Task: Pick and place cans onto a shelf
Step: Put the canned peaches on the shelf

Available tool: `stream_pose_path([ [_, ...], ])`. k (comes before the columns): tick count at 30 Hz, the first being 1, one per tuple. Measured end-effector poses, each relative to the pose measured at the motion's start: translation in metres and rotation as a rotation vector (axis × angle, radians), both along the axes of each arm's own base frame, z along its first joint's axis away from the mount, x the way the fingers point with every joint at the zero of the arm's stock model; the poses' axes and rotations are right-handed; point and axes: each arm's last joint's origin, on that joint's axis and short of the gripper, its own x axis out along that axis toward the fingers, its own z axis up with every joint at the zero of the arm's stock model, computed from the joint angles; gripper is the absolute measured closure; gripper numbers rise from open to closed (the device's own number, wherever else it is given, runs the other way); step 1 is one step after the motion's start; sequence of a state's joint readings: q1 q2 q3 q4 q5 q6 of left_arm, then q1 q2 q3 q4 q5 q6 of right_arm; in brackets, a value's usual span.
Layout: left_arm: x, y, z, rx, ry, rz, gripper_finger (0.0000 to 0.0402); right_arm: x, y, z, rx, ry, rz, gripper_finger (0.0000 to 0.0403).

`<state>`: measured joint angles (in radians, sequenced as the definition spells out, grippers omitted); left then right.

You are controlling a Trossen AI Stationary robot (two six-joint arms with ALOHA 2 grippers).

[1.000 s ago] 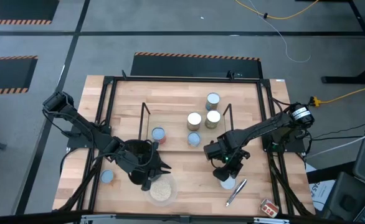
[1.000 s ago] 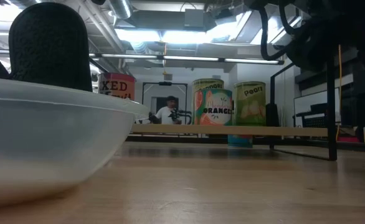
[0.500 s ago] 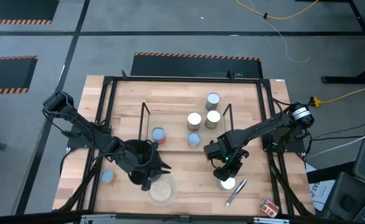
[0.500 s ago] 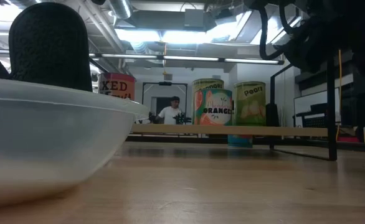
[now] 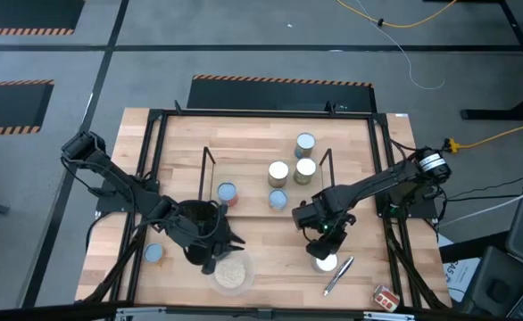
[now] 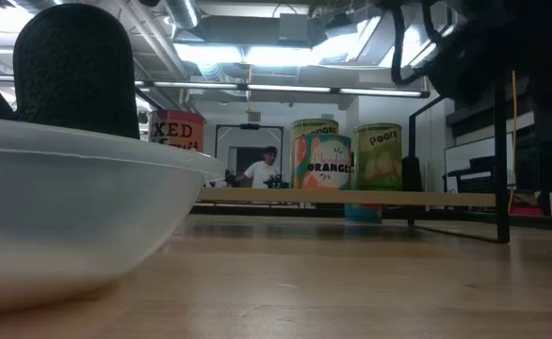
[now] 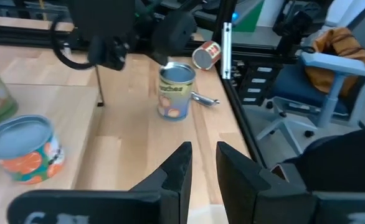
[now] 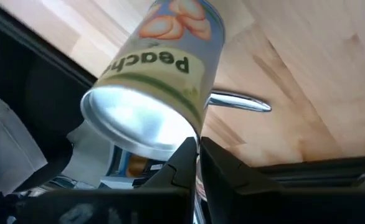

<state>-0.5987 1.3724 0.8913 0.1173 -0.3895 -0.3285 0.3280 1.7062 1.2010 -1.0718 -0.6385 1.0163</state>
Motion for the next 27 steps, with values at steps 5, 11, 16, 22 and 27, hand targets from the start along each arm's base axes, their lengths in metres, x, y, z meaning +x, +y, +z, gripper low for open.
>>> stream_pose_path([
  [5,0.002,-0.001,0.006,-0.04,-0.049,-0.01,0.0335,-0.012,0.004,0.027,-0.075,-0.137,0.036,0.0376],
  [11,0.006,0.0,0.02,-0.124,-0.179,0.004,0.0335,-0.048,0.009,0.068,-0.265,-0.344,0.054,0.0376],
  [16,0.014,0.005,0.028,-0.183,-0.283,0.031,0.0335,-0.076,0.02,0.089,-0.426,-0.526,0.103,0.0376],
  [22,0.034,0.002,0.034,-0.121,-0.408,0.019,0.0335,-0.091,0.036,0.092,-0.536,-0.636,0.172,0.0376],
  [27,0.068,-0.008,0.05,-0.078,-0.454,-0.053,0.0318,-0.098,0.04,0.091,-0.615,-0.659,0.214,0.0376],
])
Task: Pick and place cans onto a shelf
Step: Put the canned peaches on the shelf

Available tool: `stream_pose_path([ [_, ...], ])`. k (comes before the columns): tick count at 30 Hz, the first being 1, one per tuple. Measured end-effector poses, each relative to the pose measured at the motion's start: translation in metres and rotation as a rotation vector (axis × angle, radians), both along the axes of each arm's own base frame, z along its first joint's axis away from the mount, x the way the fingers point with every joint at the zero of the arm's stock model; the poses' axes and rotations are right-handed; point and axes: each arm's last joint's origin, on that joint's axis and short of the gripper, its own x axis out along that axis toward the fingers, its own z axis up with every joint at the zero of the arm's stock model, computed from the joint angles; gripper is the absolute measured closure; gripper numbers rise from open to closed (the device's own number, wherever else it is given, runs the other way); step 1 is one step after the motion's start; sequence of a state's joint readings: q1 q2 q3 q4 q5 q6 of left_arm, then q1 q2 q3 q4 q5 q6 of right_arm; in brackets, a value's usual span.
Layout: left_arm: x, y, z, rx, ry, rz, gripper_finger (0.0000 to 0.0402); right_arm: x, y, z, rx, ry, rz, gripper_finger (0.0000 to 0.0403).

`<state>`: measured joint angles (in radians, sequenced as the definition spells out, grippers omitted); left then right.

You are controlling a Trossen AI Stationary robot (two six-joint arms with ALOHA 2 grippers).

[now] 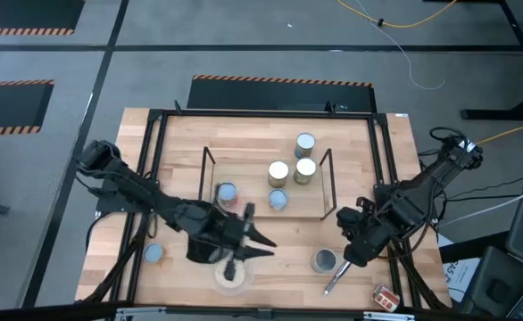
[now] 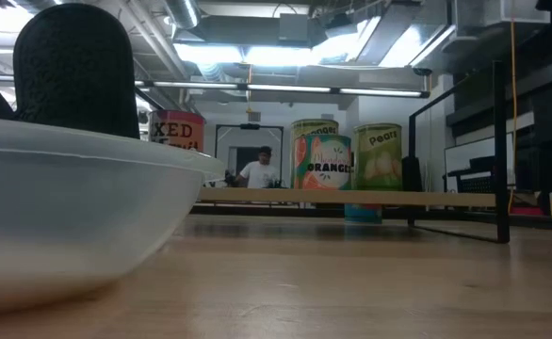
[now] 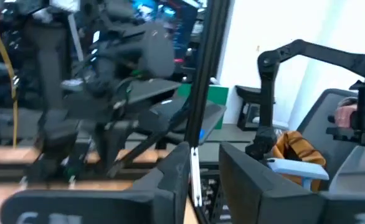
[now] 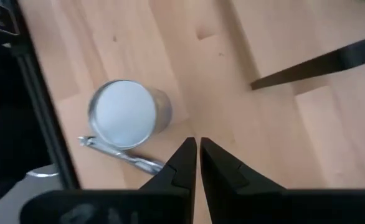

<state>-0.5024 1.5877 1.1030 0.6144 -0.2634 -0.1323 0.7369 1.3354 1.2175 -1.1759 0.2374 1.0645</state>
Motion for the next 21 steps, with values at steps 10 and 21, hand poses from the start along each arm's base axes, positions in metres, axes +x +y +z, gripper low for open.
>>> stream_pose_path([
  [10,0.08,-0.025,0.002,0.17,0.067,0.003,0.0255,-0.015,0.006,-0.029,-0.102,0.038,0.052,0.0376],
  [21,0.152,-0.043,-0.041,0.315,0.274,0.017,0.0257,-0.026,0.008,-0.088,-0.054,0.067,0.052,0.0376],
])
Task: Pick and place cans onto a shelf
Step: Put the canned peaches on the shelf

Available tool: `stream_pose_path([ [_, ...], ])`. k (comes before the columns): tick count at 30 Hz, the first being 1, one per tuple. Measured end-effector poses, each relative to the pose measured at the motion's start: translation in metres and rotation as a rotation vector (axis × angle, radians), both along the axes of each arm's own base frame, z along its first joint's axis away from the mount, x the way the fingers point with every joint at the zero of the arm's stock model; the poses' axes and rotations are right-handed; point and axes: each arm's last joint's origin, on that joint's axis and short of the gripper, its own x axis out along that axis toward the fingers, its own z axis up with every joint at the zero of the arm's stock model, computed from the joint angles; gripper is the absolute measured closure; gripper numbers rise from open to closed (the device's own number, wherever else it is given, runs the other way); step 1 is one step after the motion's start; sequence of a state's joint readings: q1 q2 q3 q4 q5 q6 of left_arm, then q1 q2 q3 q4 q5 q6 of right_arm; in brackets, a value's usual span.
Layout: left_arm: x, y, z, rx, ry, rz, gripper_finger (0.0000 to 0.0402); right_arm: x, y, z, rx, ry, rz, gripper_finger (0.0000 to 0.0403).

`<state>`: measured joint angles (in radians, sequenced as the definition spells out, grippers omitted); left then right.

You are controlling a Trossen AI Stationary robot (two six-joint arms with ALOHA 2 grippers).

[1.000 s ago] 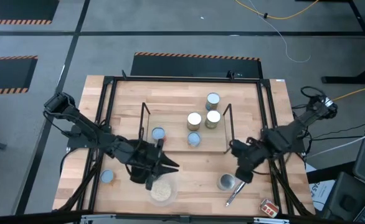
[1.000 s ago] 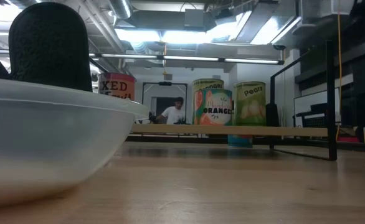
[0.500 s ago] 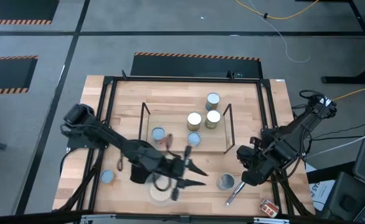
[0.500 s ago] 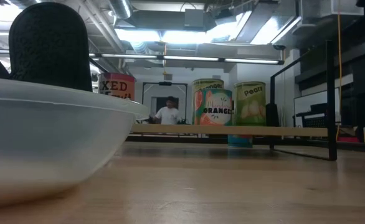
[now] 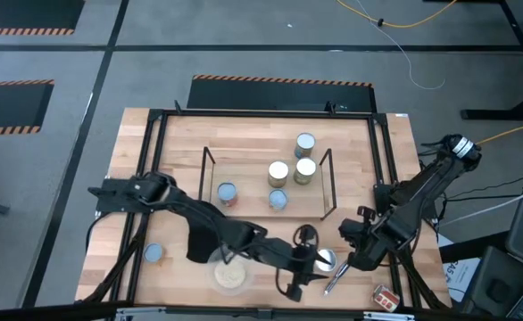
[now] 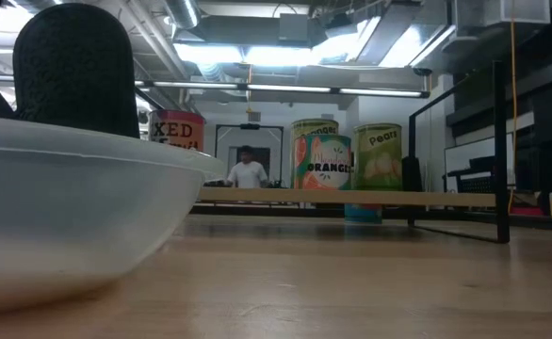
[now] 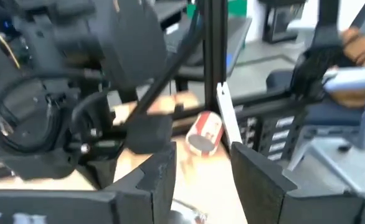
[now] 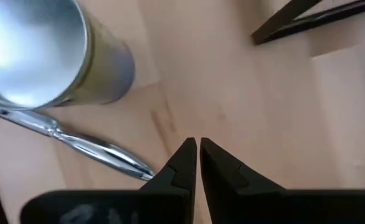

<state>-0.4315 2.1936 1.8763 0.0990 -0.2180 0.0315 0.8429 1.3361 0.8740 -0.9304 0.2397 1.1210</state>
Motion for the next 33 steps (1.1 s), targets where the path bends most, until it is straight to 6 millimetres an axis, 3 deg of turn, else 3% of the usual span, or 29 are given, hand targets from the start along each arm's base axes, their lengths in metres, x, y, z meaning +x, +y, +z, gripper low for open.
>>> stream_pose_path([
  [8,0.013,-0.005,-0.045,0.043,0.098,-0.008,0.0259,0.005,0.005,-0.026,0.132,-0.11,0.004,0.0376],
  [12,0.013,-0.007,-0.057,0.072,0.15,-0.013,0.0259,0.007,0.008,-0.03,0.178,-0.153,0.005,0.0376],
  [21,0.011,-0.002,-0.065,0.209,0.201,0.055,0.0259,0.011,0.013,-0.032,0.268,-0.21,0.012,0.0376],
  [33,0.007,-0.01,-0.066,0.216,0.205,0.057,0.0259,0.012,0.029,-0.023,0.385,-0.308,0.062,0.0376],
])
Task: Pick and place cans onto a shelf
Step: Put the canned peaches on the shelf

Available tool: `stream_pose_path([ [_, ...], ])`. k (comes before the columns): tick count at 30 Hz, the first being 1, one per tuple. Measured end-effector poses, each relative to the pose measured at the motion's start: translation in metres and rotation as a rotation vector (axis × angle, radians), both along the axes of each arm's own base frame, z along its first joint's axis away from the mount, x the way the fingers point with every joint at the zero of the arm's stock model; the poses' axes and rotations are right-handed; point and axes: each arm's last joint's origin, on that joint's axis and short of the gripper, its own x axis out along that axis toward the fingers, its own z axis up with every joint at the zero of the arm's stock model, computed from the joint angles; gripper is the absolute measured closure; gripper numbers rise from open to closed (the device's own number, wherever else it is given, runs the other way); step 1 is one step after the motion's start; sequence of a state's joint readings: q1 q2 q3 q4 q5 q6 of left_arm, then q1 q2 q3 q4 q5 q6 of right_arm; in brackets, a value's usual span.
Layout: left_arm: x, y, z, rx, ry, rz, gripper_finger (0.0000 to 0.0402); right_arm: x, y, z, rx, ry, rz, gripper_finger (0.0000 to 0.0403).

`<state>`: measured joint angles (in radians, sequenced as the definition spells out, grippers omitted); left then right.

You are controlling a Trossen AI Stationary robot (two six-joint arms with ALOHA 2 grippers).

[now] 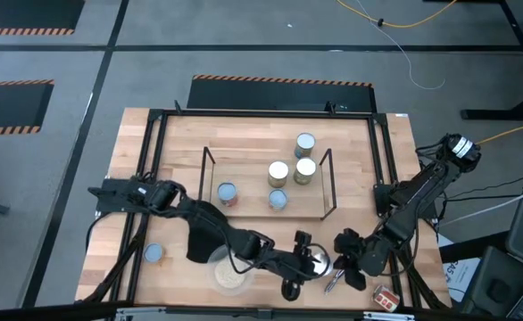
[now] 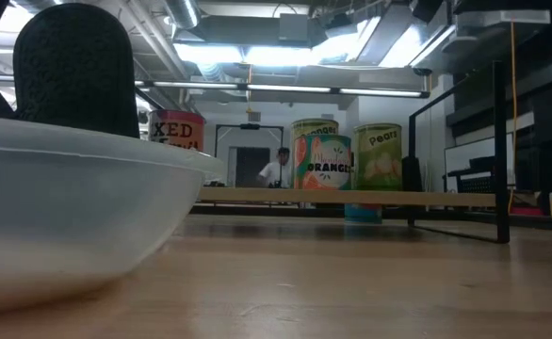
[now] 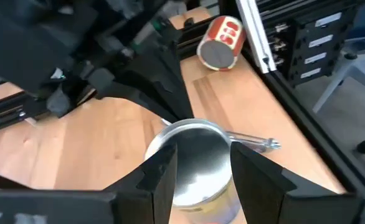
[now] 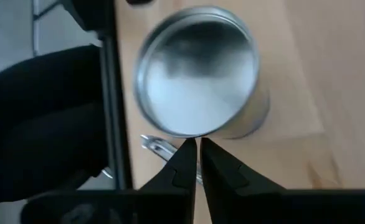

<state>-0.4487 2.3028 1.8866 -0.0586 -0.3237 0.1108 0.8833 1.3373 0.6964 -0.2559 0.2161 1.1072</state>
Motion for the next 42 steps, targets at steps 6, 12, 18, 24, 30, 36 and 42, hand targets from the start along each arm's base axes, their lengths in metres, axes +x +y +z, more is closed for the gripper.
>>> stream_pose_path([
  [6,-0.004,-0.008,0.0,-0.005,-0.002,-0.016,0.0259,0.008,0.008,0.0,0.021,-0.088,0.022,0.0376],
  [12,-0.004,-0.01,0.0,-0.006,-0.002,-0.017,0.0259,0.013,0.014,-0.006,0.044,-0.109,0.022,0.0376],
  [18,-0.007,-0.014,-0.001,-0.037,0.018,-0.008,0.0259,0.019,0.021,-0.013,0.066,-0.127,0.021,0.0376],
  [24,-0.011,-0.019,-0.002,-0.027,0.027,-0.009,0.0259,0.025,0.028,-0.022,0.077,-0.149,0.026,0.0376],
  [30,-0.012,-0.019,-0.005,-0.012,0.053,-0.007,0.0259,0.032,0.03,-0.031,0.076,-0.153,0.015,0.0376],
  [36,-0.014,-0.019,-0.007,0.001,0.078,-0.007,0.0259,0.041,0.029,-0.034,0.066,-0.201,0.032,0.0376],
  [42,-0.014,-0.019,-0.008,0.005,0.085,-0.008,0.0259,0.048,0.024,-0.035,0.05,-0.231,0.029,0.0376],
])
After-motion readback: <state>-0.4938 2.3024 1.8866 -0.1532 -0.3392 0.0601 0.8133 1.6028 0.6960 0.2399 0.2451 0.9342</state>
